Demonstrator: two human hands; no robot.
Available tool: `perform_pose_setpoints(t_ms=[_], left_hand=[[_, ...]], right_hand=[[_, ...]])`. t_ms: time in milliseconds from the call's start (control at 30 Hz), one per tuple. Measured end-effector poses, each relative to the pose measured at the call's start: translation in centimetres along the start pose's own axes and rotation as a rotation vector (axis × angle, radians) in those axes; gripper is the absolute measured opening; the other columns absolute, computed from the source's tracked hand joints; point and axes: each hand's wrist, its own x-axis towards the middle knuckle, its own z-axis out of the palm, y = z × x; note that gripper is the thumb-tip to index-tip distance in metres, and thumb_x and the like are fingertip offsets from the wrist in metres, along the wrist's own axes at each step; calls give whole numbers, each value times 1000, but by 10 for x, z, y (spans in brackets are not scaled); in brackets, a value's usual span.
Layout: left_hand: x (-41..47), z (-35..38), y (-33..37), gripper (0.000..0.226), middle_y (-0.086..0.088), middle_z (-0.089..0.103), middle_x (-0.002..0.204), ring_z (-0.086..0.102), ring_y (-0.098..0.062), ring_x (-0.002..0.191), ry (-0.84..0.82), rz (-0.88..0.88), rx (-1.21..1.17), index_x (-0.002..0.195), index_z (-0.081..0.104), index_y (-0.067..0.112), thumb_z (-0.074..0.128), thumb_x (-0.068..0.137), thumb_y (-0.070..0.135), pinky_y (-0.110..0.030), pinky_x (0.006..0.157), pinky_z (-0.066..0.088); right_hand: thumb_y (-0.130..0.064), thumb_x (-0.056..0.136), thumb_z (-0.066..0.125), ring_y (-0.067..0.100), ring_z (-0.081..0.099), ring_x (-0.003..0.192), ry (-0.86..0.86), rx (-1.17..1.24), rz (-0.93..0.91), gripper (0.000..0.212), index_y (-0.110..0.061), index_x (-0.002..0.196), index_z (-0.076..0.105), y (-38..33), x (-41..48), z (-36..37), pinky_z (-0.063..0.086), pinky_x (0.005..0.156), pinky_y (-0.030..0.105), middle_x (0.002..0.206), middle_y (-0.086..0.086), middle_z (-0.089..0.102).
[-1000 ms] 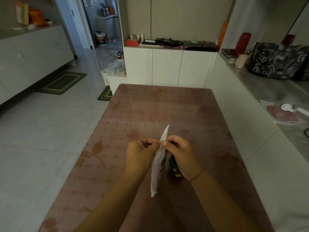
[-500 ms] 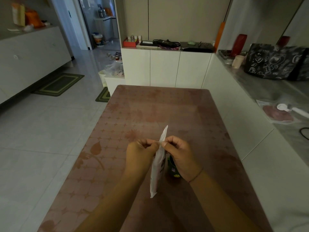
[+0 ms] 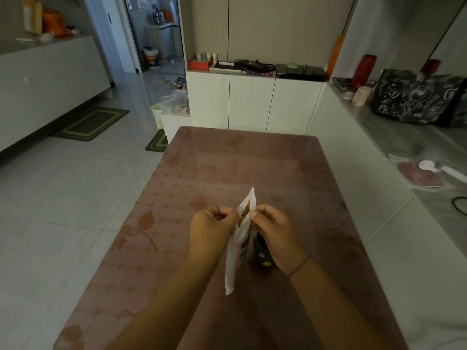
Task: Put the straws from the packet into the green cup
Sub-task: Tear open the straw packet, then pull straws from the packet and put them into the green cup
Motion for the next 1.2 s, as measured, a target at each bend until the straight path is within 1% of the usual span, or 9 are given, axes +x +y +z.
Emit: perform_pose_setpoints(t_ms=[167,333,400,533,667,767,833,1033,1200], left_hand=[[2,-5,8,19,10,69,61,65,0,55,111,163,91,68,67,26,65,84,17,-19,48,53],[11,-19,18,27,13,66,58,59,-1,46,236,257,137,66,62,35,62,86,18,-17,37,44],[12,-19,19,27,14,65,58,62,-6,52,244,275,169,65,62,34,63,86,16,-23,40,48],[12,-13,12,20,12,69,68,63,-2,56,200,252,223,68,64,30,65,84,18,-21,49,53],[6,-1,1,11,10,72,79,70,-5,75,106,223,216,75,69,24,66,85,19,-30,59,60],[2,5,1,20,17,70,76,69,1,72,72,252,195,69,64,32,68,83,19,-22,56,58],[1,10,2,21,18,70,73,68,4,66,56,275,185,68,64,33,70,82,18,-19,53,56],[11,6,3,15,13,71,71,67,-2,61,147,286,203,70,68,24,68,83,17,-30,54,57],[18,4,1,10,8,72,71,67,-3,65,119,293,84,74,71,18,70,84,18,-24,56,55]], right_hand=[[-9,87,51,8,50,59,128,-154,-4,18,-12,71,59,-23,2,-7,46,57,18,59,-6,53],[-9,84,54,13,47,62,182,-335,-21,19,-16,67,59,-36,5,-23,41,62,28,61,-1,50],[-9,83,56,13,48,62,174,-430,-42,15,-13,69,61,-37,5,-27,42,61,28,62,0,53],[-11,81,58,18,52,67,183,-588,-51,8,-8,75,61,-31,7,-31,46,64,34,67,3,56],[-25,84,58,22,61,78,176,-494,38,4,-21,85,57,-19,6,-30,56,65,31,86,3,61],[-39,83,61,22,65,81,138,-365,89,27,-29,107,53,-12,5,-26,53,56,23,103,2,59],[-37,83,63,17,68,78,110,-302,82,39,-29,119,49,-9,4,-23,53,54,21,108,-1,59],[-1,86,52,4,64,62,87,-277,1,37,-25,113,60,-10,1,-31,51,53,16,92,-4,67],[-7,90,51,7,65,71,66,-106,-15,29,-29,94,69,-12,2,-33,53,60,19,86,-2,71]])
